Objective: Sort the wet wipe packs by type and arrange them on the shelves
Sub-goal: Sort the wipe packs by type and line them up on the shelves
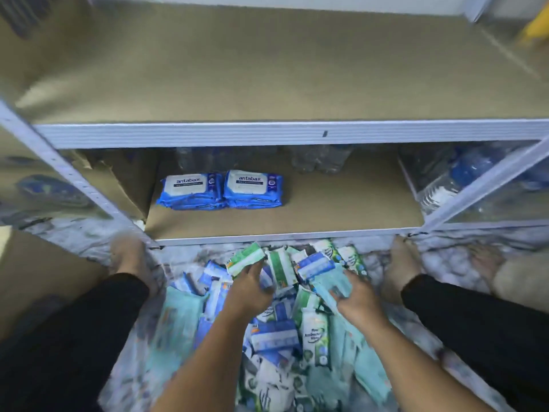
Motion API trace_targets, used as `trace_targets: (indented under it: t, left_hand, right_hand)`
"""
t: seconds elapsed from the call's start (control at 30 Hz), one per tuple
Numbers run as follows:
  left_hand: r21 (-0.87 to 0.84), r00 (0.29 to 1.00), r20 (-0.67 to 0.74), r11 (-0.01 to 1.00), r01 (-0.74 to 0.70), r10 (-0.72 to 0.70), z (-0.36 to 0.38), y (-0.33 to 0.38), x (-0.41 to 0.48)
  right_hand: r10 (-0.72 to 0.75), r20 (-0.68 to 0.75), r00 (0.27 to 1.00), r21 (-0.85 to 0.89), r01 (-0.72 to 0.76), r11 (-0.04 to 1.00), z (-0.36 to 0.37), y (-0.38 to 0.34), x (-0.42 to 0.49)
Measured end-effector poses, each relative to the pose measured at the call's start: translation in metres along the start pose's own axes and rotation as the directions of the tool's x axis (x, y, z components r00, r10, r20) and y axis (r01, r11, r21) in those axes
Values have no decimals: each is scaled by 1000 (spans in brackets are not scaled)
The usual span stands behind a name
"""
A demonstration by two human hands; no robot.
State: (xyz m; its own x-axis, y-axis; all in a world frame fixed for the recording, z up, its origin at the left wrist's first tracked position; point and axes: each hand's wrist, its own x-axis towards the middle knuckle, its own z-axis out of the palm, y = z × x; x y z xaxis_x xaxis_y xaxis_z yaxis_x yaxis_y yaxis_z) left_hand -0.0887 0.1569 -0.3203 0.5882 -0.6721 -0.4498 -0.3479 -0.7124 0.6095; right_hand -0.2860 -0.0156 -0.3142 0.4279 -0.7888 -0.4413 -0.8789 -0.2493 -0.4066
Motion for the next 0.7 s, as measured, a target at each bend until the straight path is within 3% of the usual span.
trace_targets:
  t: [0.17, 0.3, 0.43, 0.6, 0.7]
  left_hand:
    - [53, 990, 129, 997, 57, -64, 30, 3, -48]
    - [180, 979, 200, 984, 9, -45, 48, 5, -62]
    - [256, 978, 209, 965, -55, 0, 56, 9, -58]
    - [205, 985, 167, 976, -75, 40, 59, 7, -43]
    - [226, 986, 153, 969, -97, 63, 62, 4, -36]
  right_hand:
    - [81, 65, 995, -15, -80, 997, -26, 47, -36]
    - [109, 112, 988, -23, -107, 994, -20, 82, -39]
    - [96, 135, 986, 10, -98, 995, -33, 74, -51]
    - [101, 147, 984, 42, -108, 993, -11, 90, -21]
    - [102, 183, 978, -65, -91, 994, -9, 66, -21]
